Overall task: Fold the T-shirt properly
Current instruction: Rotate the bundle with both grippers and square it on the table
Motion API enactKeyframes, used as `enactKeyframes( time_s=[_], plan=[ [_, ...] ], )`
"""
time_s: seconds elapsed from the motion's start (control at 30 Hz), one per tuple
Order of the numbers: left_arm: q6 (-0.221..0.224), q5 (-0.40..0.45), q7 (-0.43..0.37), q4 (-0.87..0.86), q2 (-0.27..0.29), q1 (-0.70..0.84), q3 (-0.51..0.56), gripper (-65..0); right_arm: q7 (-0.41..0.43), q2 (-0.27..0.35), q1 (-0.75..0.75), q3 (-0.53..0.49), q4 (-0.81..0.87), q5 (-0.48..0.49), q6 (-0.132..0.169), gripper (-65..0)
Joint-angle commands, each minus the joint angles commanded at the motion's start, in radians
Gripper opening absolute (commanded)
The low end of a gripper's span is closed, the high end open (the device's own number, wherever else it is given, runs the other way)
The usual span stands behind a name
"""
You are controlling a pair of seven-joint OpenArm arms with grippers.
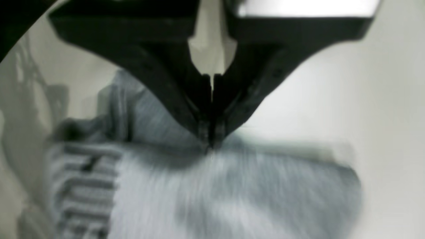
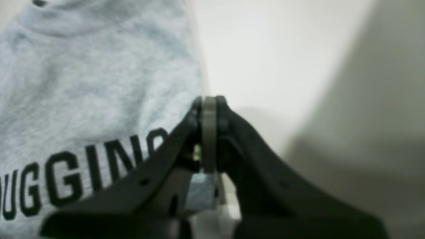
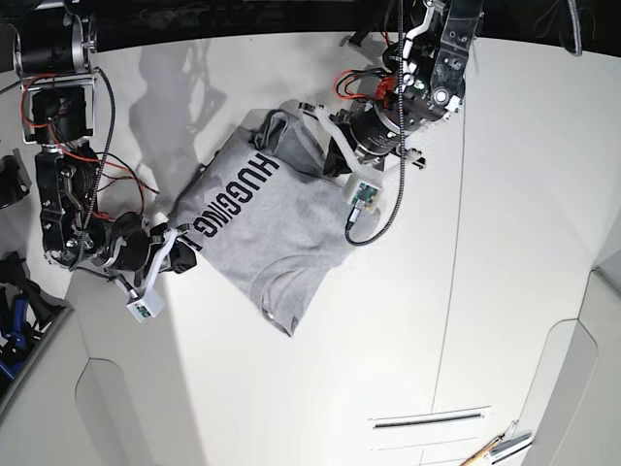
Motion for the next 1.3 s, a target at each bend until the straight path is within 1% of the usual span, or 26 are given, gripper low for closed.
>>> enactKeyframes(
  time_s=[0.07, 0.13, 0.2, 0.23, 0.3, 0.33, 0.4, 0.5, 0.63, 0.73, 0.77, 0.87, 1.03, 1.1, 1.2, 1.3],
  plan=[
    [0.019, 0.018, 0.0, -0.057, 0.0, -0.029, 0.0, -65.0, -0.001, 0.0, -0.008, 0.0, -0.024, 0.001, 0.0, -65.0],
    [0.019, 0.027, 0.0, -0.095, 0.0, -0.061, 0.0, -65.0, -0.005, 0.0, -0.033, 0.0, -0.026, 0.005, 0.0, -65.0],
    [0.019, 0.027, 0.0, -0.123, 0.0, -0.089, 0.0, -65.0, -0.015, 0.0, -0.067, 0.0, -0.025, 0.031, 0.004, -65.0],
    [0.029, 0.028, 0.0, -0.139, 0.0, -0.105, 0.0, -65.0, -0.024, 0.0, -0.085, 0.0, -0.025, 0.053, 0.004, -65.0],
    [0.068, 0.057, 0.0, -0.177, 0.0, -0.139, 0.0, -65.0, -0.057, 0.0, -0.121, 0.0, -0.018, 0.114, 0.004, -65.0],
    [0.077, 0.07, 0.0, -0.199, 0.0, -0.157, 0.0, -65.0, -0.069, 0.0, -0.14, 0.0, -0.008, 0.141, 0.007, -65.0],
    [0.079, 0.076, 0.001, -0.245, 0.0, -0.191, -0.001, -65.0, -0.083, 0.0, -0.18, 0.0, 0.028, 0.175, 0.008, -65.0],
    [0.079, 0.075, -0.001, -0.292, 0.0, -0.222, -0.001, -65.0, -0.12, 0.0, -0.254, 0.0, 0.124, 0.223, 0.007, -65.0],
    [0.079, 0.075, 0.0, -0.312, 0.0, -0.262, -0.001, -65.0, -0.125, 0.0, -0.351, 0.0, 0.275, 0.245, 0.007, -65.0],
    [0.079, 0.076, 0.0, -0.314, 0.0, -0.285, -0.001, -65.0, -0.131, 0.0, -0.365, 0.0, 0.33, 0.244, 0.005, -65.0],
    [0.079, 0.081, 0.001, -0.314, 0.0, -0.289, -0.001, -65.0, -0.132, 0.0, -0.36, 0.002, 0.333, 0.235, -0.001, -65.0],
    [0.079, 0.108, 0.011, -0.309, -0.001, -0.291, -0.001, -65.0, -0.133, 0.0, -0.344, 0.013, 0.333, 0.19, -0.001, -65.0],
    [0.084, 0.109, 0.043, -0.223, -0.026, -0.283, -0.008, -65.0, -0.131, 0.0, -0.343, 0.103, 0.333, 0.18, -0.001, -65.0],
    [0.101, 0.109, 0.045, -0.178, -0.051, -0.262, -0.009, -65.0, -0.11, 0.0, -0.343, 0.137, 0.332, 0.156, -0.001, -65.0],
    [0.105, 0.109, 0.043, -0.132, -0.087, -0.226, -0.009, -65.0, -0.071, 0.0, -0.342, 0.149, 0.326, 0.089, -0.005, -65.0],
    [0.105, 0.113, 0.041, -0.104, -0.094, -0.213, -0.021, -65.0, -0.018, 0.0, -0.334, 0.149, 0.294, 0.06, -0.008, -65.0]
  ],
)
